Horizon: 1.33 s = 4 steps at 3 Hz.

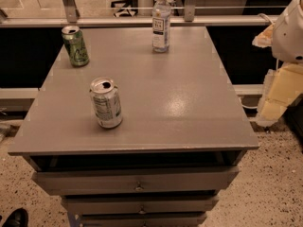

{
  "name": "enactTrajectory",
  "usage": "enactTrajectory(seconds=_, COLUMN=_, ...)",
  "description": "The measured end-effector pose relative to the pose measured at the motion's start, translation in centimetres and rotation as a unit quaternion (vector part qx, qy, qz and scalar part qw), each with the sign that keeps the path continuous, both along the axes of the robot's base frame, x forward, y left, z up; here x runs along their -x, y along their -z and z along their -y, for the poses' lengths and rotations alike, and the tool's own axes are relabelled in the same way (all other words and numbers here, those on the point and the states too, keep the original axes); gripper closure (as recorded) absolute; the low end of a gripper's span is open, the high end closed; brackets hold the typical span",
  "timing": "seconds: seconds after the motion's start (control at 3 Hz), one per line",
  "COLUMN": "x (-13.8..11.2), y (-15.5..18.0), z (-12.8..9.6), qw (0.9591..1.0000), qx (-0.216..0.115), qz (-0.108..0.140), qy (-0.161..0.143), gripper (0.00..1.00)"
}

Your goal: Knock 7up can over

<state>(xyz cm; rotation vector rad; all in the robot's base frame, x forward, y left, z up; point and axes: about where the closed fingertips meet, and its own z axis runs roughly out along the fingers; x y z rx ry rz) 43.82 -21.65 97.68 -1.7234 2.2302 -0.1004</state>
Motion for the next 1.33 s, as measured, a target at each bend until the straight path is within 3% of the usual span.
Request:
enactTrajectory(seconds=0.33, x=0.0, y=0.0, z=0.0, qw=1.0000, qx=0.000, qz=0.000, qy=0.000, gripper=0.00)
enactTrajectory(seconds=0.67, x=-0.3, y=0.4, z=-1.2, qw=0.9997, qx=-0.024, qz=0.003, qy=-0.005, gripper=0.00)
enactTrajectory(seconds=1.0, x=-1.2, y=1.9, z=-4.7, qw=0.9964, qx=-0.081, qz=-0.002, qy=-0.022, gripper=0.00)
enactTrajectory(seconds=1.33, x=-2.1, y=4.2, z=-9.3, qw=0.9853, qx=-0.163, qz=-0.012, qy=-0.049, gripper=0.00)
